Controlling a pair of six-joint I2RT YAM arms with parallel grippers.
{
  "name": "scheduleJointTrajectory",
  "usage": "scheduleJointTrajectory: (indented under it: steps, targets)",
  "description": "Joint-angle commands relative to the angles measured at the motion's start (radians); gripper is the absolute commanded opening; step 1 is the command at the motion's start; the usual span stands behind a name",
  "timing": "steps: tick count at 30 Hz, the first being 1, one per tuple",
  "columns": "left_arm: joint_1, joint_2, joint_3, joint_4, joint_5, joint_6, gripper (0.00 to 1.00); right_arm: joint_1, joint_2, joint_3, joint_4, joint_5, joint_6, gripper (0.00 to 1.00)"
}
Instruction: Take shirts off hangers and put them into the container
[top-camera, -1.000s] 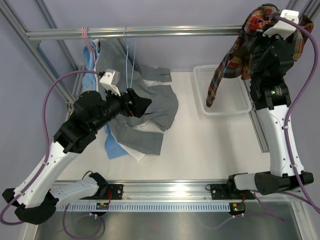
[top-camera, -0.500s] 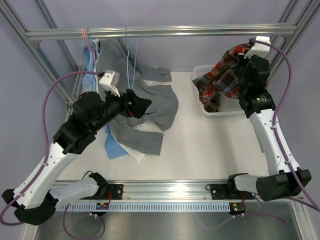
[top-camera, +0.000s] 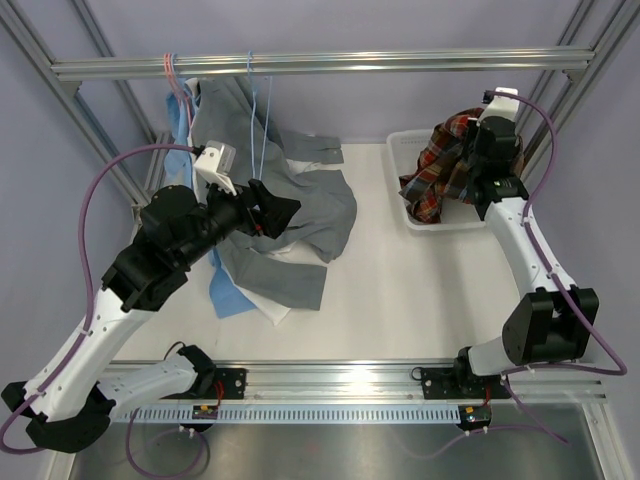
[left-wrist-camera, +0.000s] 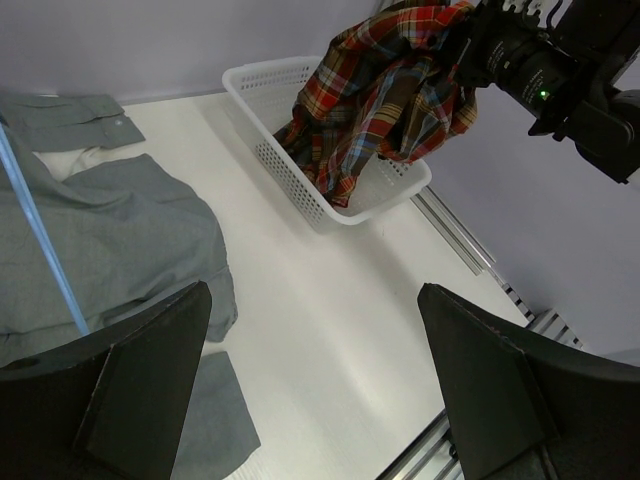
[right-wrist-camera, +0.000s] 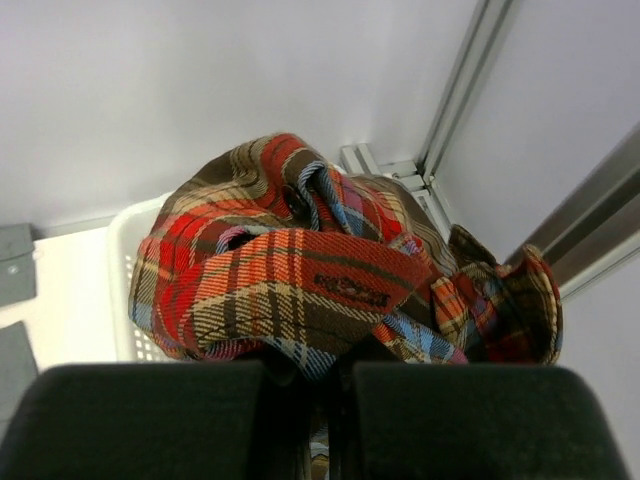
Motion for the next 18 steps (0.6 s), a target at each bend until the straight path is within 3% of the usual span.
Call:
scheduleJointTrajectory:
  steps: [1,8,18]
  targets:
    - [-0.002,-0.011,0.016,0.01,0.021,0.004,0.91,-0.02,0.009,0.015,0.129,-0.014,0.024,0.0]
    - [-0.004,-0.013,0.001,0.011,0.012,0.001,0.91,-0.043,0.128,0.058,0.061,-0.075,0.085,0.0]
    - [-0.002,0.001,0.006,0.007,0.006,-0.005,0.95,-0.045,0.4,0.303,-0.22,-0.217,0.212,0.0]
